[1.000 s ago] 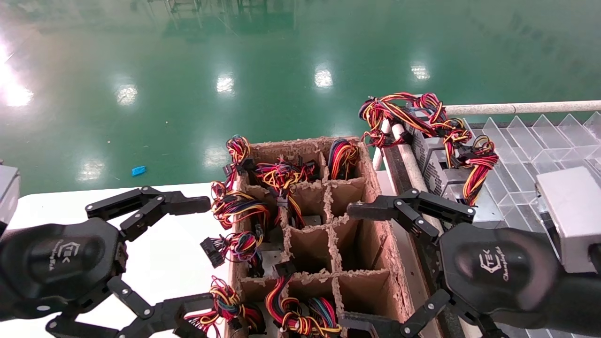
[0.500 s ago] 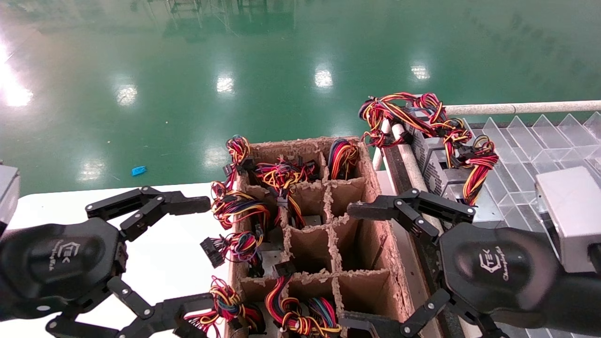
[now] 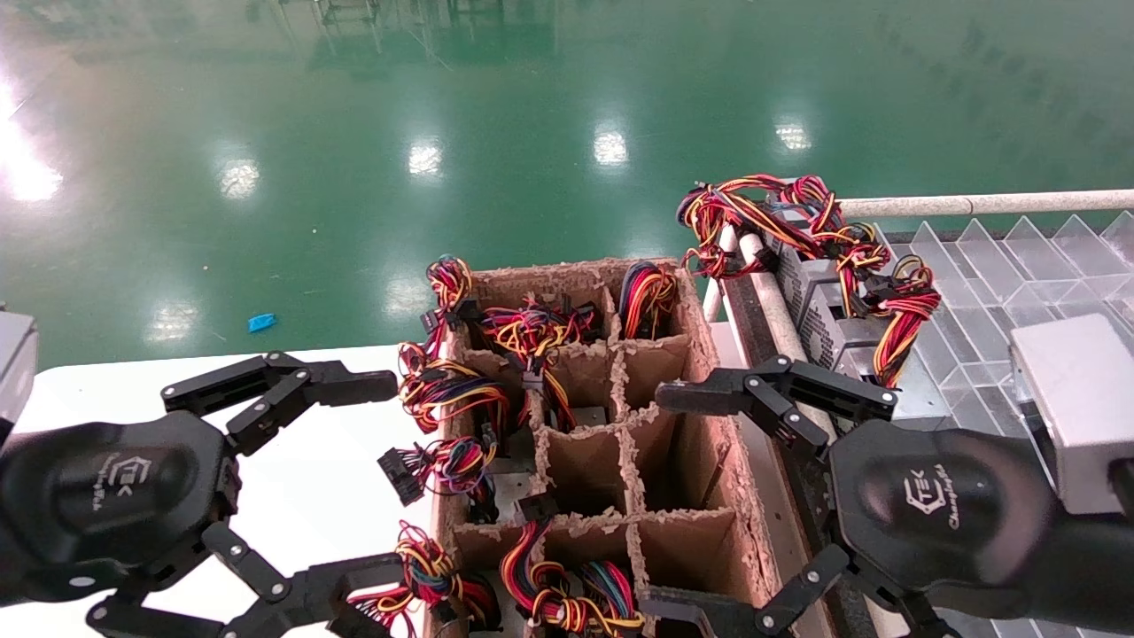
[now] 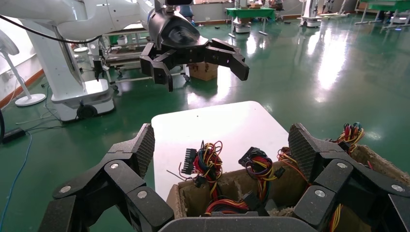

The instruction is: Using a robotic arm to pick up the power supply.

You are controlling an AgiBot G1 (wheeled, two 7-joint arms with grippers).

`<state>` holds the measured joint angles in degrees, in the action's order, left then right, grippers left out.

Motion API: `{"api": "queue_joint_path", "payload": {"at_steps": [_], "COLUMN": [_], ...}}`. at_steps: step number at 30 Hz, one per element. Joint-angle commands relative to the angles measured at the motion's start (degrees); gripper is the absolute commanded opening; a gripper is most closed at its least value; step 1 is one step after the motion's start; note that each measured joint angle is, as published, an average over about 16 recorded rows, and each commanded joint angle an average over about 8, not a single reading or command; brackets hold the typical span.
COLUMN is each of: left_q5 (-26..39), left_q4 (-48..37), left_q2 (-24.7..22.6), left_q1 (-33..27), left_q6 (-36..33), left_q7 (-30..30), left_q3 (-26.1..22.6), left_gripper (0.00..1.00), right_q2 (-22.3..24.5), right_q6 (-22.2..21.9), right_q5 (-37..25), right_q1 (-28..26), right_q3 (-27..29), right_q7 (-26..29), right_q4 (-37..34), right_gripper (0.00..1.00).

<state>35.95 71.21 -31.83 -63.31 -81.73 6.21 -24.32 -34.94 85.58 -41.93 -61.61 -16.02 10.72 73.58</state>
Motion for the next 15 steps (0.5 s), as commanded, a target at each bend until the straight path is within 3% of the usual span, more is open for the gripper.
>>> {"api": "queue_joint_path", "payload": {"at_steps": [1, 15], "left_q5": [0.0, 0.0], "left_q4": [0.0, 0.0], "left_q2": [0.0, 0.0], "left_q1": [0.0, 0.0], "left_q6": [0.0, 0.0], "left_q7": [0.0, 0.0], "left_q3": [0.0, 0.0], "left_gripper": [1.00, 1.00], "right_q2": [0.0, 0.0], "right_q6": [0.0, 0.0], "right_q5": [0.0, 0.0], "right_q1": [0.0, 0.0], "right_q3": [0.0, 0.0], "right_q7": [0.0, 0.0], "right_q4": [0.0, 0.0], "right_gripper": [1.00, 1.00]}}
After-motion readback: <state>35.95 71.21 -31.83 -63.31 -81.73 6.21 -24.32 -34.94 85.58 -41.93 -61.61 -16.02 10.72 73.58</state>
